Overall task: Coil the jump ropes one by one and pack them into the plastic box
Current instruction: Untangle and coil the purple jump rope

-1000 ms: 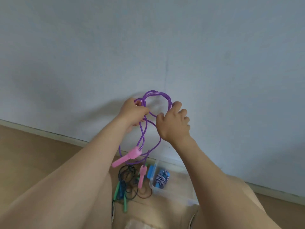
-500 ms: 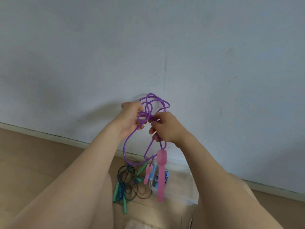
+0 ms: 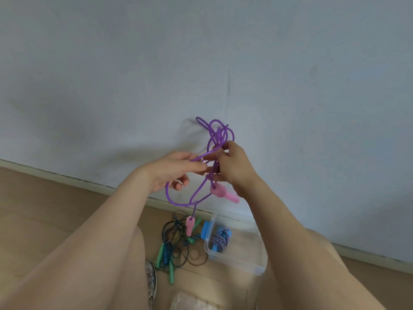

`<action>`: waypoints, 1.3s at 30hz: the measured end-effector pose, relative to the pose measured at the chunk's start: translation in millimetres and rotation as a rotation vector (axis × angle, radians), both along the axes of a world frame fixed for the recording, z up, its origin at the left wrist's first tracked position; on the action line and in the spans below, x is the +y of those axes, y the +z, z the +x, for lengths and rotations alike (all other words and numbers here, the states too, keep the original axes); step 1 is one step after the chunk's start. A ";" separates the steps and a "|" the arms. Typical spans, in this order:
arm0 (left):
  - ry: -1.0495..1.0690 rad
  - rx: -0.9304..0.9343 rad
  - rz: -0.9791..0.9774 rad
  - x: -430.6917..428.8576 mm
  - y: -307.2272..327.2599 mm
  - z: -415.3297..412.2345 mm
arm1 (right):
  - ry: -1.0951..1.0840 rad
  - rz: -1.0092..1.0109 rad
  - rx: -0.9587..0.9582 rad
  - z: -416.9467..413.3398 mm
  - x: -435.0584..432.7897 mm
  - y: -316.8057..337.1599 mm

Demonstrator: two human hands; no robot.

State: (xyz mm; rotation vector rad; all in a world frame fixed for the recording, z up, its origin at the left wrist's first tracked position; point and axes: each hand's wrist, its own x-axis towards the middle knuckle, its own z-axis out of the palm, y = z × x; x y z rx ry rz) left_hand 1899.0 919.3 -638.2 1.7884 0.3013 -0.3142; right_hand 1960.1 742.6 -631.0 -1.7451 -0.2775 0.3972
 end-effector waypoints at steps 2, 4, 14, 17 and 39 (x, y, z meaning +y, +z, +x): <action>-0.077 0.037 0.056 -0.3 2.9 -4.2 | -0.007 0.136 0.089 -2.0 0.0 3.3; -0.168 0.063 0.104 -2.5 4.1 -7.6 | -0.008 0.182 0.140 -2.2 -0.5 2.2; 0.412 -0.149 -0.026 1.7 2.2 5.5 | 0.061 -0.136 0.237 2.3 -9.7 -3.7; 0.616 -0.205 -0.030 4.2 1.5 10.0 | 0.088 -0.377 0.034 2.3 -13.2 -5.7; 0.434 -0.164 -0.412 -11.1 10.1 10.3 | 0.184 -0.573 -0.373 -3.8 -12.7 -5.6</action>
